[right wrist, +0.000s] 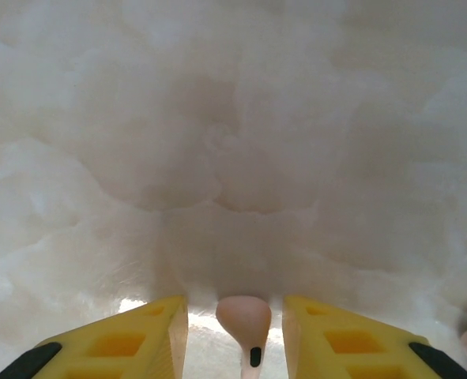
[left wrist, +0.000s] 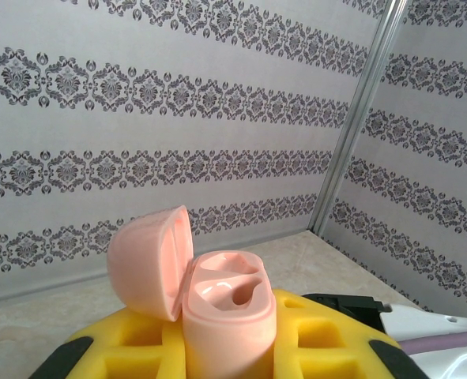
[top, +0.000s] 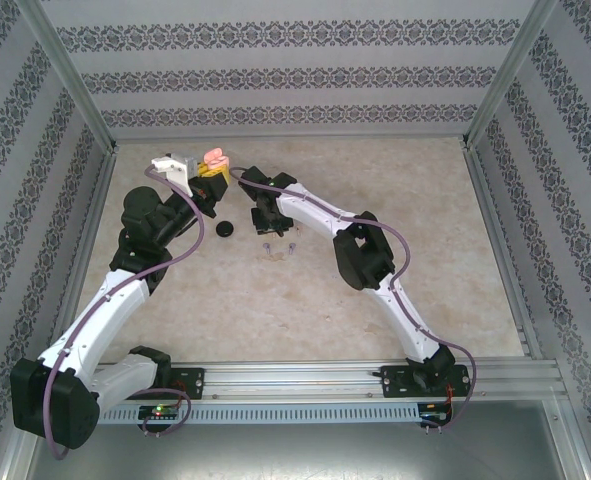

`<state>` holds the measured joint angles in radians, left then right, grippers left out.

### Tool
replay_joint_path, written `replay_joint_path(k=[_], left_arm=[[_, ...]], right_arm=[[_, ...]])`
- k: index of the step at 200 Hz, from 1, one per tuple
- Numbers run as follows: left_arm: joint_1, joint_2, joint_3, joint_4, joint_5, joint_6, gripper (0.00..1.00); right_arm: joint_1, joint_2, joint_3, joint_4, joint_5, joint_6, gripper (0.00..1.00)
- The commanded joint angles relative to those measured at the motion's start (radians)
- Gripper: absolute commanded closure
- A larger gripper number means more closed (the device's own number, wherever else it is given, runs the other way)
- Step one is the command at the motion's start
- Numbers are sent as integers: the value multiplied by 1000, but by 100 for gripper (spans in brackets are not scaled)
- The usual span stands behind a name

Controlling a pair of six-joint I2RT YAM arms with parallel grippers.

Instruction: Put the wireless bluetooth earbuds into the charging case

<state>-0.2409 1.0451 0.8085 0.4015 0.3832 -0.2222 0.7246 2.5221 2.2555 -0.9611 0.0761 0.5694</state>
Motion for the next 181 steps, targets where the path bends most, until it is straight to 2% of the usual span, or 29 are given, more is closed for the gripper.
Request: replay_joint_path(k=[1,86,156,181], left_arm=[[-1,-18,-11,62,-11,-19,100],[-1,-7,-16,68,-12,-22,100],[0,-2,-20,57,-15,-25,100],[0,-2,-11,37,-19,-17,100]], right_arm=[[10,28,36,-31,36,-14,64],[12,56,51,-34,34,-16,69],[12,47,51,-21,15,-8,82],[5,8,27,-1,15,-3,82]])
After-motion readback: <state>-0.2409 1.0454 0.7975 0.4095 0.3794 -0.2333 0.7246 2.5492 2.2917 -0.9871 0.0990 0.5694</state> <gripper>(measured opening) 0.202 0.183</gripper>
